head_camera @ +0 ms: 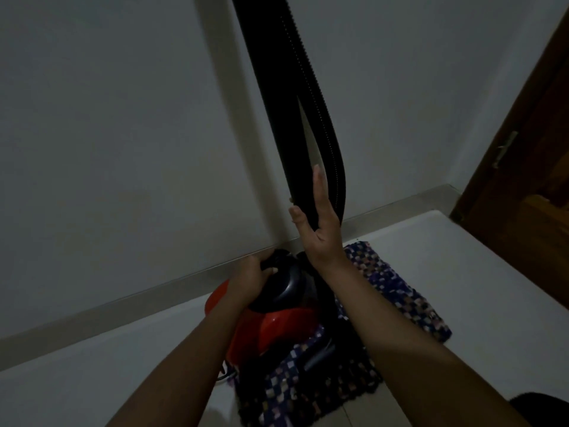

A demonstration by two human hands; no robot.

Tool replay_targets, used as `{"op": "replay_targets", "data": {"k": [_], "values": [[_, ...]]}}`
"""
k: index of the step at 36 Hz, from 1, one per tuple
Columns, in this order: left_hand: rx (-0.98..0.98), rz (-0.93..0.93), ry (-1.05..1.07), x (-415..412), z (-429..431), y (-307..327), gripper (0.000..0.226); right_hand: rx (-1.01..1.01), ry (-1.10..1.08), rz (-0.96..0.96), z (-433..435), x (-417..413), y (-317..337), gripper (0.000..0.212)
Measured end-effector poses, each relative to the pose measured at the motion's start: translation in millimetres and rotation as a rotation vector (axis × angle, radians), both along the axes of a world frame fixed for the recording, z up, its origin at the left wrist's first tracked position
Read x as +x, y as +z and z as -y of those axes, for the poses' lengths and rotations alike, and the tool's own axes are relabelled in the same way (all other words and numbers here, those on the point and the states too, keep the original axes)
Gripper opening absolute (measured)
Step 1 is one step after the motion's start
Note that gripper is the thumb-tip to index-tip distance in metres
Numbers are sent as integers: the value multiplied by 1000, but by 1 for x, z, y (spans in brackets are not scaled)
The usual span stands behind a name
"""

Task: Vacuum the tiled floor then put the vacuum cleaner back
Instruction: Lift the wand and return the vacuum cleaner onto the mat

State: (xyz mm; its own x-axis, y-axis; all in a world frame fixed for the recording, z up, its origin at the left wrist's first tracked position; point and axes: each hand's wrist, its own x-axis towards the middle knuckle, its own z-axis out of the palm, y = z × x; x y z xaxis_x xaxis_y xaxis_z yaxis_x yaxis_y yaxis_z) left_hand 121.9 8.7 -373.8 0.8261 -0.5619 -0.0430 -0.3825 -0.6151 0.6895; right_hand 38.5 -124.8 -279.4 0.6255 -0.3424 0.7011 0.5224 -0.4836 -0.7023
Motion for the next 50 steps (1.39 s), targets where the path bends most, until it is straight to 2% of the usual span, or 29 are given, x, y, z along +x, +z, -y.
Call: {"op": "replay_targets", "data": {"k": [6, 13, 20, 33, 50], "values": [[-34, -46, 24, 4, -6, -16, 51, -44, -15, -8, -5, 7, -7, 66], [-80, -61, 73, 0, -6, -20, 50, -76, -26, -40, -2, 7, -7, 62], [-86, -15, 106, -1, -9, -30, 51, 9, -41, -79, -7, 2, -3, 64], [-91, -35, 83, 11, -13, -46, 57, -49, -22, 22, -27, -7, 2, 64], [-96, -3, 94, -8, -11, -15, 45, 60, -53, -65, -24, -15, -4, 61]]}}
